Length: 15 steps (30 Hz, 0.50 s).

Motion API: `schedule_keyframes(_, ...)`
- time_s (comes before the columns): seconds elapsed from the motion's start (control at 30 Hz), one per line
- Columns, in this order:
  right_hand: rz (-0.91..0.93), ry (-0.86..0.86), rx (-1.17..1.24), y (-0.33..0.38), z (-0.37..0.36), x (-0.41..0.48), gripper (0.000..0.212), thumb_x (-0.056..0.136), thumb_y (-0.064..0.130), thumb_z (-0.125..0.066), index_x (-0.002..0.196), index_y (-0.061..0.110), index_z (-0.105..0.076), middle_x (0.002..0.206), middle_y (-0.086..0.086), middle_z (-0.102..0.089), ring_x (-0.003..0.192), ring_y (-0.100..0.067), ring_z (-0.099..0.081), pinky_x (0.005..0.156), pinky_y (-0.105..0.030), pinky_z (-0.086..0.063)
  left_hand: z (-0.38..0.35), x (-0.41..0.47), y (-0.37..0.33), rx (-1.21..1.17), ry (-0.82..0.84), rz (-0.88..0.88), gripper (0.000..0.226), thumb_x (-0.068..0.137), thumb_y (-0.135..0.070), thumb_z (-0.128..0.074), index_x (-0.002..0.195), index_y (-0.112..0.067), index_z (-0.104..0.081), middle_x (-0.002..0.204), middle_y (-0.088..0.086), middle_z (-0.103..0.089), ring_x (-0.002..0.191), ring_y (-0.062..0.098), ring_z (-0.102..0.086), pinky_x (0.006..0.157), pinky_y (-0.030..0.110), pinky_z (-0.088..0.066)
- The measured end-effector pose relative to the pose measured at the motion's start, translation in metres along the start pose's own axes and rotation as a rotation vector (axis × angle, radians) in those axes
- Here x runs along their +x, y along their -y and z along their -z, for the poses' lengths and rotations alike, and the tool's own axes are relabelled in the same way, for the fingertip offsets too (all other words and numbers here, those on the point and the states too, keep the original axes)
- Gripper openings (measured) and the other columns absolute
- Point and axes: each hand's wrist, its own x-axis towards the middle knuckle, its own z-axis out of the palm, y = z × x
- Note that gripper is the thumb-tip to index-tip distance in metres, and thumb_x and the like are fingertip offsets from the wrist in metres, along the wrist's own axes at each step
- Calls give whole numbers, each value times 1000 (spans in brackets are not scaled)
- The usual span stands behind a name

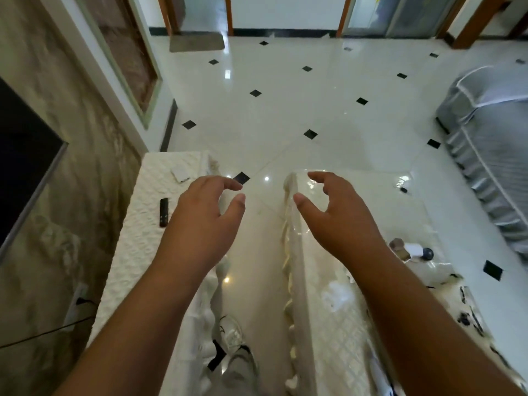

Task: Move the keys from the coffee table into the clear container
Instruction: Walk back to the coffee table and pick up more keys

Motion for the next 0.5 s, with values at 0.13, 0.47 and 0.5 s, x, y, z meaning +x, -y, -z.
schedule_keyframes(0.13, 1, 27, -37, 20, -24, 67, 60, 87, 57, -57, 140, 34, -41, 142, 12, -44, 123, -4, -46, 87, -23, -34, 5, 76, 24, -14, 22, 4, 23, 94, -45, -50, 115, -40, -56, 124, -17, -51, 111, 4, -46, 85, 24, -35)
schedule_keyframes(0.47, -53, 14, -32, 47, -58, 199, 56, 89, 58, -54, 139, 39, -40, 142, 14, -46, 101, 4, -46, 80, -22, -36, 13, 211, 52, -56, 59, -29, 26, 93, -44, -51, 117, -36, -59, 124, -18, -53, 115, 3, -47, 82, 16, -36)
schedule_keyframes(0.5, -57, 12, -25, 46, -59, 214, 55, 89, 57, -54, 139, 39, -40, 141, 14, -46, 104, 3, -47, 81, -23, -36, 12, 225, 54, -61, 64, -28, 27, 93, -44, -51, 117, -36, -59, 124, -18, -53, 115, 3, -47, 83, 18, -38)
